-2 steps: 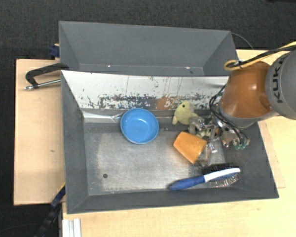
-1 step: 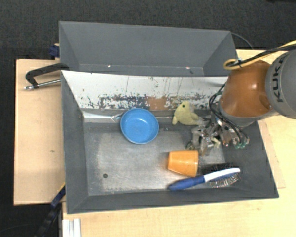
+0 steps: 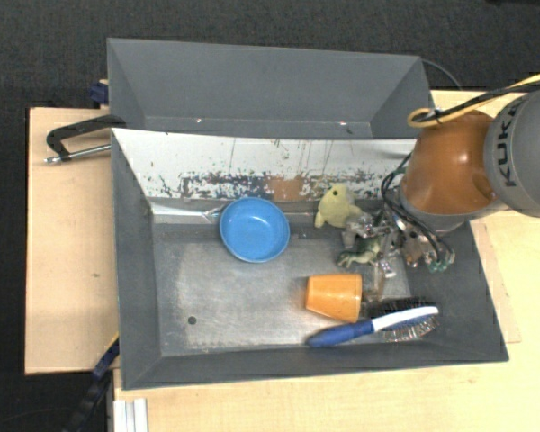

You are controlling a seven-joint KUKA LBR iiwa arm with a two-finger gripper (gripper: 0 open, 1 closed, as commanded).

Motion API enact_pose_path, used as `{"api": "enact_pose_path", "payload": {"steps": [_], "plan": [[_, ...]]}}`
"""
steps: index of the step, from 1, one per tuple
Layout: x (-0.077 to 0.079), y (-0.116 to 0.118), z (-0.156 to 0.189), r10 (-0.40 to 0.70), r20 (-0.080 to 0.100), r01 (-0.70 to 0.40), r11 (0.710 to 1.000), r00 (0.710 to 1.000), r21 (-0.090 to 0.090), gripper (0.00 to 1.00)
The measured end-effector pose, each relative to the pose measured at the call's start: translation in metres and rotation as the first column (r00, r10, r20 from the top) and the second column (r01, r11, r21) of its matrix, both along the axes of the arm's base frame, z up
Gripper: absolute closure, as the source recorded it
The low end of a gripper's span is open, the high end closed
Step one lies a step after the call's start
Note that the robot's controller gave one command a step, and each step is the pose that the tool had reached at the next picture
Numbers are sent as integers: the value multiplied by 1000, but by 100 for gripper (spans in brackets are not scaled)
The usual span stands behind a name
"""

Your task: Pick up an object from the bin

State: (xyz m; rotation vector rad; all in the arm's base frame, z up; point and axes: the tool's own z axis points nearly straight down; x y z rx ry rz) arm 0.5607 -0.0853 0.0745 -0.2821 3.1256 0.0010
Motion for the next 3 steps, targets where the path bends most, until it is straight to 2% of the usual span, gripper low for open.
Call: {"api": "enact_pose_path", "payload": {"steps": [1, 2, 3], "plan": [[-58, 63, 10, 64, -2, -64, 998, 998, 3, 0], [-56, 59, 9, 58, 0, -58, 998, 998, 0, 100], [-44, 52, 155, 195, 11, -195, 981, 981, -4, 100]]}}
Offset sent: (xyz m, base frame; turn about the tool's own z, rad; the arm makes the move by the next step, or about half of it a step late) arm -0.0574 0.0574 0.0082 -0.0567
